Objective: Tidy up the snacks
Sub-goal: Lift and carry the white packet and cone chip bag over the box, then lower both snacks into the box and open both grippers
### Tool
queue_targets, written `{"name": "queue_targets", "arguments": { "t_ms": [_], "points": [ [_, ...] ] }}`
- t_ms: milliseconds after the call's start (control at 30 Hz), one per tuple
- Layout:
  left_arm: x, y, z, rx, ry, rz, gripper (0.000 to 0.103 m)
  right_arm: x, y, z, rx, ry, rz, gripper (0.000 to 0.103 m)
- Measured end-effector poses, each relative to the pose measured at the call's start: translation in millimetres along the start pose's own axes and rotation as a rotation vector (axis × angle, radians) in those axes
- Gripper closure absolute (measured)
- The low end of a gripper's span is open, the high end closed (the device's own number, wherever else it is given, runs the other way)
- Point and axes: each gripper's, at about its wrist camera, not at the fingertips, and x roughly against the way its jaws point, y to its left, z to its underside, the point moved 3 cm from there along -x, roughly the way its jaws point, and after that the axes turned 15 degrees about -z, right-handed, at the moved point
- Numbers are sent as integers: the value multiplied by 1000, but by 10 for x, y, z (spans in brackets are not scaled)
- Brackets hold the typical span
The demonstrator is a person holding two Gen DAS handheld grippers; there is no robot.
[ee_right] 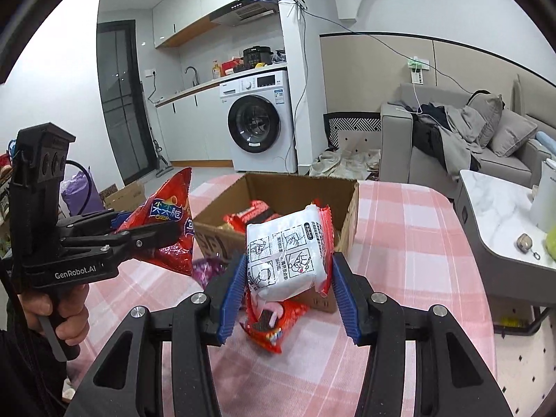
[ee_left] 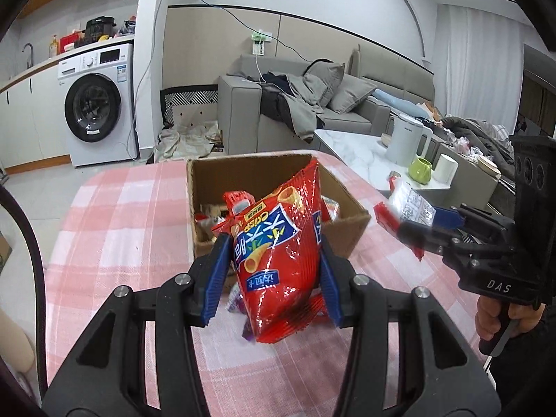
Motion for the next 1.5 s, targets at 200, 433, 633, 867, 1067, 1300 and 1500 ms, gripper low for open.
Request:
{"name": "queue_targets", "arguments": {
  "t_ms": [200, 433, 633, 867, 1067, 1300, 1500],
  "points": [
    [-75, 63, -226, 21, -26, -22, 58, -94, -38, -181, -4, -9, -10, 54],
    [-215, 145, -471, 39, -60, -57, 58, -250, -86, -347, 0, -9, -13, 53],
    [-391, 176, -665, 41, -71, -74, 58, -407, -186, -461, -20, -12, -13, 53],
    [-726, 171, -822, 39, -59, -91, 58, -604, -301, -572, -43, -11, -14, 53],
    [-1037, 140, -876, 36, -43, -92, 58, -776, -424, -602, -54, -8, -16, 53],
    [-1368, 45, -889, 10, -19, -97, 58, -1001, -551, -597, -68, 17, -15, 53],
    [-1655, -60, -865, -20, 5, -99, 58, -1167, -657, -597, -77, 33, -5, 53]
  ]
}}
